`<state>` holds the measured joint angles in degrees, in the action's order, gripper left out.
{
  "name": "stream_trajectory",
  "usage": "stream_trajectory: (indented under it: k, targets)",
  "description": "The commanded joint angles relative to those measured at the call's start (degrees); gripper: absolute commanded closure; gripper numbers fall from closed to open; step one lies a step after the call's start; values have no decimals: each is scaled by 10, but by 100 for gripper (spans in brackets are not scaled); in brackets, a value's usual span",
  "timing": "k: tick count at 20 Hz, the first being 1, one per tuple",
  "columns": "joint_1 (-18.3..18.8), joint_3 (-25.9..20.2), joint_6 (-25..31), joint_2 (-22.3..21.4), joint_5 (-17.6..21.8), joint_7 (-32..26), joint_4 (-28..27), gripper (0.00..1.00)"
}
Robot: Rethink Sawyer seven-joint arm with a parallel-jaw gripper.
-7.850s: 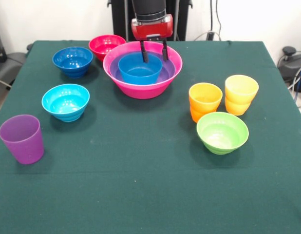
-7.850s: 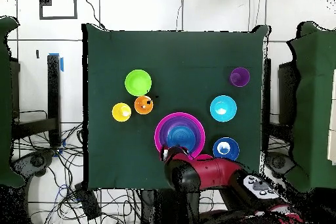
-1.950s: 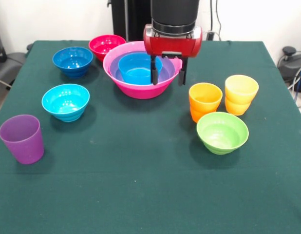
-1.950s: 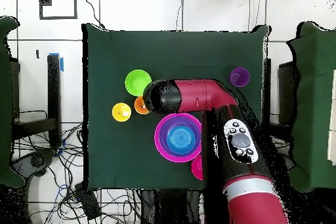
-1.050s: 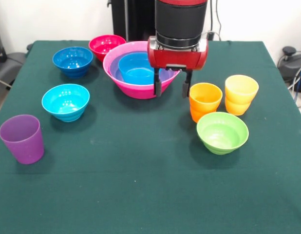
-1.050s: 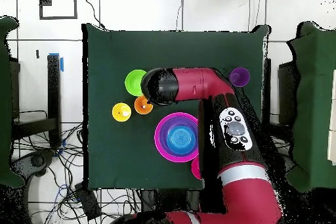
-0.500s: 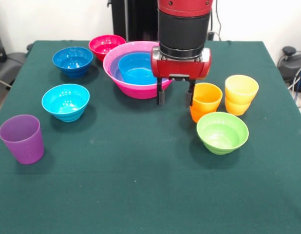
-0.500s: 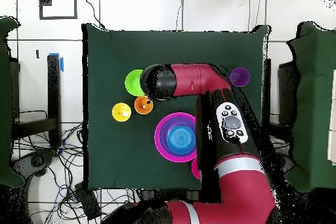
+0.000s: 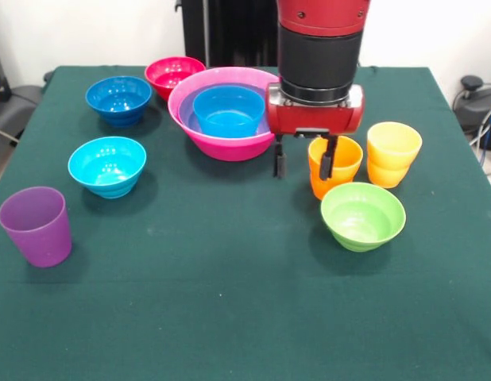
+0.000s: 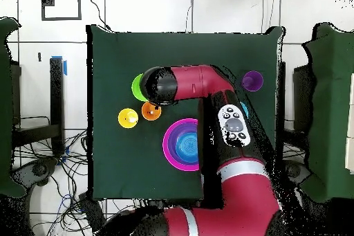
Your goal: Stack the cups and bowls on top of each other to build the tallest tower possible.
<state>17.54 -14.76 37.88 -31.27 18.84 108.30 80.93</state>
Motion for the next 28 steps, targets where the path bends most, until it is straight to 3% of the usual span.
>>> stream_trajectory:
  k: [1, 8, 28]
  targets:
    - [-24, -22, 39, 15, -5, 9, -21, 0]
    - [-40, -13, 44, 14, -12, 25, -26, 0]
    - [-15, -20, -6, 75, 11, -16, -61, 0]
